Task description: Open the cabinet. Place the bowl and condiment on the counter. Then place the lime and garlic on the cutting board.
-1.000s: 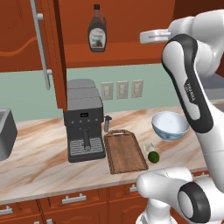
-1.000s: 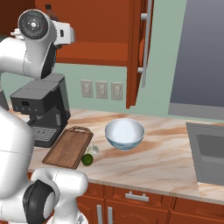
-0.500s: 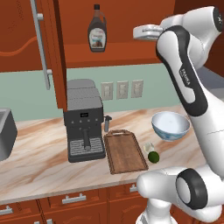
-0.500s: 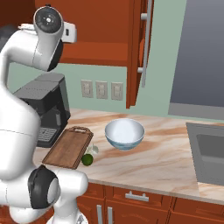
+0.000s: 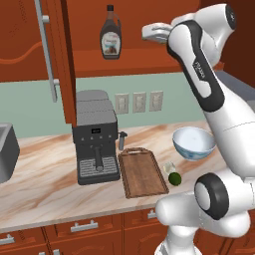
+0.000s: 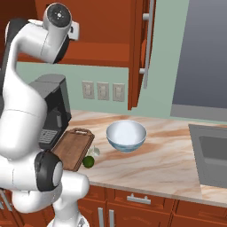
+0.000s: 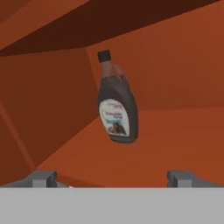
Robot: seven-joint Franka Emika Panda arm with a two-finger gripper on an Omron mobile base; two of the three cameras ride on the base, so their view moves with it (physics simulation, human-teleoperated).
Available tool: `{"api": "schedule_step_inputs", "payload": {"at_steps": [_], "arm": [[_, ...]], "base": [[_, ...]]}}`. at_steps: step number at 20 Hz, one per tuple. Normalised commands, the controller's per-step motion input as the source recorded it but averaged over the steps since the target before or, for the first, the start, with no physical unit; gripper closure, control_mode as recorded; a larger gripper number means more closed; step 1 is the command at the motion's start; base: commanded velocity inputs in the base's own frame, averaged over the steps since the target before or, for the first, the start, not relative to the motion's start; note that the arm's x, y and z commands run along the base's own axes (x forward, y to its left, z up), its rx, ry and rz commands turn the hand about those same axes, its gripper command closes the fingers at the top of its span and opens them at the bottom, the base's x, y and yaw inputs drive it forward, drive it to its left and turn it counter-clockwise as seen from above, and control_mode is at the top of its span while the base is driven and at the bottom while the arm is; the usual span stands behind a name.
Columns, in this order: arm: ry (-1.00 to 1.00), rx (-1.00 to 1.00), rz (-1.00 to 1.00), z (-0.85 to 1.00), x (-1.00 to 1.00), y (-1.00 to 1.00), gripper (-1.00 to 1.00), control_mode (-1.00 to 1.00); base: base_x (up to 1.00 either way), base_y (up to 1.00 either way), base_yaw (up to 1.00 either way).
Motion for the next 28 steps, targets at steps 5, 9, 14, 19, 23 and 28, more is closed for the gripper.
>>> {"api": "schedule_step_inputs", "payload": {"at_steps": [5,9,14,19,23,28], "arm": [[0.00,0.00,0.03,0.00,0.44,0.19,-1.00,-1.00],[0.00,0.01,0.04,0.00,0.45,0.14,-1.00,-1.00],[0.00,0.01,0.05,0.00,0.47,0.11,-1.00,-1.00],[0.00,0.00,0.06,0.00,0.50,0.12,-1.00,-1.00],[0.00,0.00,0.07,0.00,0.50,0.13,-1.00,-1.00],[0.01,0.00,0.07,0.00,0.52,0.13,-1.00,-1.00]], "base": [[0.00,0.00,0.00],[0.00,0.00,0.00],[0.00,0.00,0.00],[0.00,0.00,0.00],[0.00,0.00,0.00],[0.00,0.00,0.00]]}}
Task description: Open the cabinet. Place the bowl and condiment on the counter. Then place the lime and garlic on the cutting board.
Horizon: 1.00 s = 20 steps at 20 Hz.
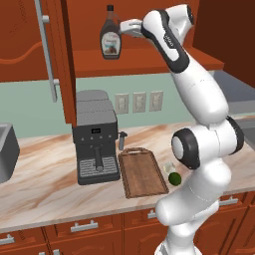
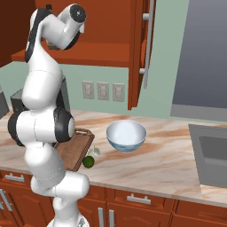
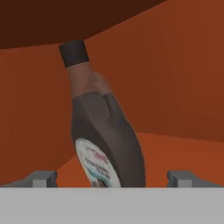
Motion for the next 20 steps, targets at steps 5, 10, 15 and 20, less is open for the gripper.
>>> {"api": "schedule_step_inputs", "payload": {"at_steps": [5,10,15,20], "arm": [[0.02,0.00,0.06,0.00,0.38,0.13,-1.00,-1.00],[0.00,-0.02,0.01,0.00,0.04,0.04,-1.00,-1.00],[0.00,0.00,0.01,-0.07,0.00,0.02,-1.00,-1.00],[0.01,0.00,0.02,-0.18,0.00,0.09,-1.00,-1.00]], "base": [[0.00,0.00,0.00],[0.00,0.00,0.00],[0.00,0.00,0.00],[0.00,0.00,0.00]]}}
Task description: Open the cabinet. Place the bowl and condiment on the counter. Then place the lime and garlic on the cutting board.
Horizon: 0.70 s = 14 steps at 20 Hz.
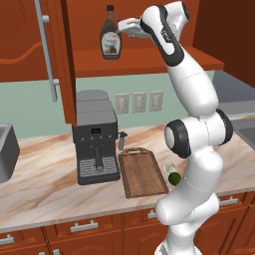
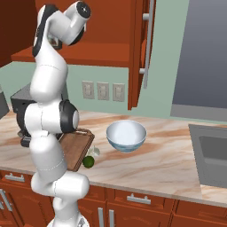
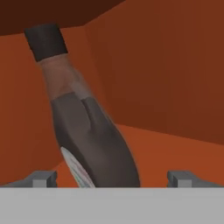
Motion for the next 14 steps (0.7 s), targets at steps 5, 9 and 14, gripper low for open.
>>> {"api": "schedule_step_inputs", "payload": {"at_steps": [5,9,14], "arm": [[0.00,0.00,0.03,-0.17,0.12,0.17,-1.00,-1.00],[0.00,-0.02,0.04,-0.13,0.35,0.21,-1.00,-1.00],[0.00,-0.03,0.05,-0.12,0.33,0.14,-1.00,-1.00]], "base": [[0.00,0.00,0.00],[0.00,0.00,0.00],[0.00,0.00,0.00]]}}
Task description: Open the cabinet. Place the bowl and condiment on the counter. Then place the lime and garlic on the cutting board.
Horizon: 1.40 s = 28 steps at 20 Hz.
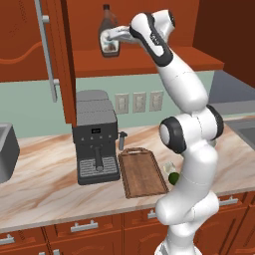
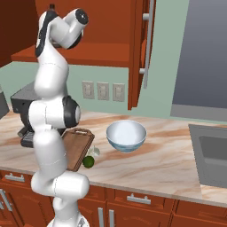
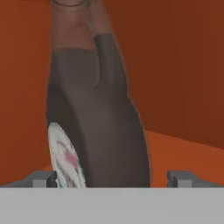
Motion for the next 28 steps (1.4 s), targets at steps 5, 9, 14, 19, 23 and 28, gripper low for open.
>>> {"api": "schedule_step_inputs", "payload": {"at_steps": [5,9,14,19,23,28], "arm": [[0.00,-0.04,0.04,-0.10,0.30,0.15,-1.00,-1.00],[0.04,-0.08,0.01,-0.08,0.19,0.23,-1.00,-1.00],[0.03,-0.10,0.00,-0.06,0.13,0.30,1.00,-1.00],[-0.01,-0.01,0.00,0.02,-0.01,0.02,1.00,-1.00],[-0.17,0.00,0.00,0.27,-0.19,-0.05,1.00,-1.00],[-0.20,0.01,0.00,0.31,-0.31,-0.13,1.00,-1.00]], "base": [[0.00,0.00,0.00],[0.00,0.00,0.00],[0.00,0.00,0.00],[0.00,0.00,0.00],[0.00,0.00,0.00],[0.00,0.00,0.00]]}}
